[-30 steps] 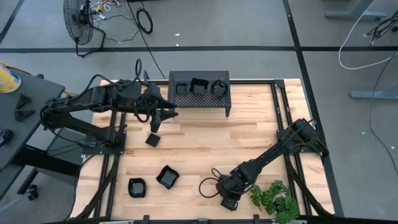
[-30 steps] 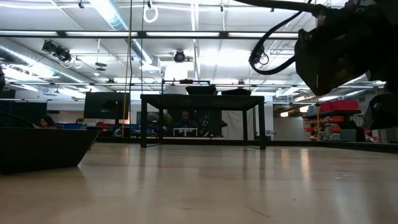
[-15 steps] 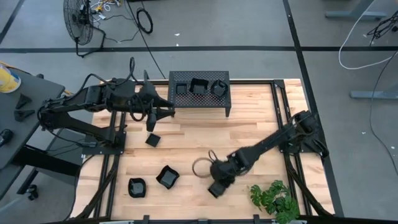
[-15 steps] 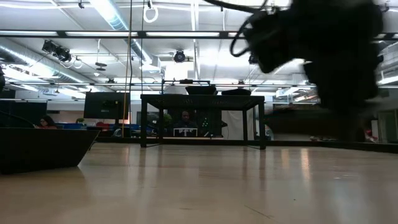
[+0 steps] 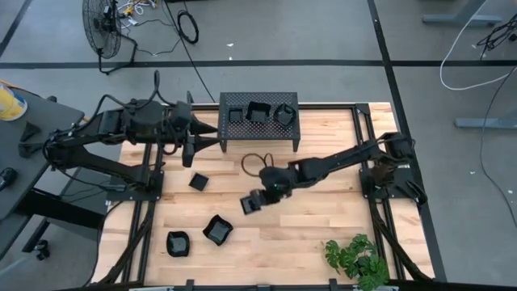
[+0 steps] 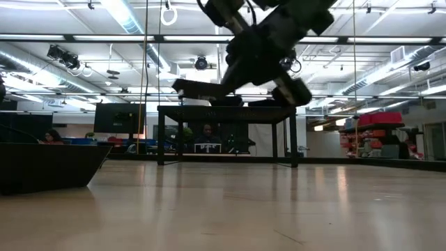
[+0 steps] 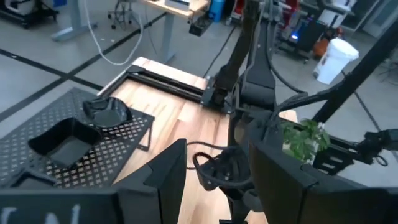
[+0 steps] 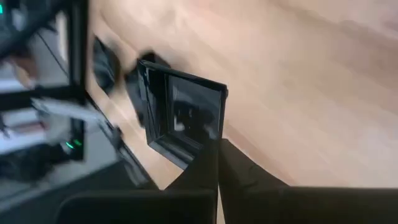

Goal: Pick & Place Mini shaped plates
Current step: Stack the square plate on top of the other square plate on the shelf

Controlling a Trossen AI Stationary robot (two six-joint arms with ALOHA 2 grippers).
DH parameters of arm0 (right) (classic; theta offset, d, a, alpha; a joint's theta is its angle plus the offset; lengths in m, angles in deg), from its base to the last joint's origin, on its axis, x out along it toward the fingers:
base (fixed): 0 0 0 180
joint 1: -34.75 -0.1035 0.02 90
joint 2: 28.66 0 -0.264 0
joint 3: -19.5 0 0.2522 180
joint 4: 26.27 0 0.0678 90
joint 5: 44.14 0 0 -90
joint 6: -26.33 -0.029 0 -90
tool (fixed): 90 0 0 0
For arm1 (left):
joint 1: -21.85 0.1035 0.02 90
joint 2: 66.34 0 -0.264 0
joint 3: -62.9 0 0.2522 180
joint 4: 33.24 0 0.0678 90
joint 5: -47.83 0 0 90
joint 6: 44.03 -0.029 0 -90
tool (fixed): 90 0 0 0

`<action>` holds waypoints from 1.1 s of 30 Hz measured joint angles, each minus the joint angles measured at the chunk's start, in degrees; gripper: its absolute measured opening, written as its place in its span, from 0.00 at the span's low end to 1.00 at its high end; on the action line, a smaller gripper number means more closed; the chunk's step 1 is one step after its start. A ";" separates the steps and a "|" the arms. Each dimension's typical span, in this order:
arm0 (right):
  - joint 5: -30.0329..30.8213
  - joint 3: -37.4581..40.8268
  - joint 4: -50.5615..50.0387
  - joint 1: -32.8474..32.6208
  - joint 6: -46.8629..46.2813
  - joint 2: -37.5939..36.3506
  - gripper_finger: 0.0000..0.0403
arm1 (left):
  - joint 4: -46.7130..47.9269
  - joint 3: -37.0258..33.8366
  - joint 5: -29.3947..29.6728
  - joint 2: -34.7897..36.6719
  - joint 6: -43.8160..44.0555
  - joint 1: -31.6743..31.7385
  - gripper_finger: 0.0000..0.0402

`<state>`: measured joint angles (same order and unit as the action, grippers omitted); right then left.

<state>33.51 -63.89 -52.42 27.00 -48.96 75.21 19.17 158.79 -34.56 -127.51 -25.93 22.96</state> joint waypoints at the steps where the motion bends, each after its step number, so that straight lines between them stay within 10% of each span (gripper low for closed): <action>1: 0.04 0.00 1.02 0.75 -0.79 0.02 0.00 | 0.33 0.00 0.44 0.26 -0.06 0.00 0.44; 33: 8.69 -10.14 0.80 6.97 -6.33 2.75 0.00 | 0.14 -0.02 1.80 0.60 -1.03 0.00 0.44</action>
<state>42.20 -74.03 -51.62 33.98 -55.28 77.97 19.31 158.77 -32.76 -126.91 -26.96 22.96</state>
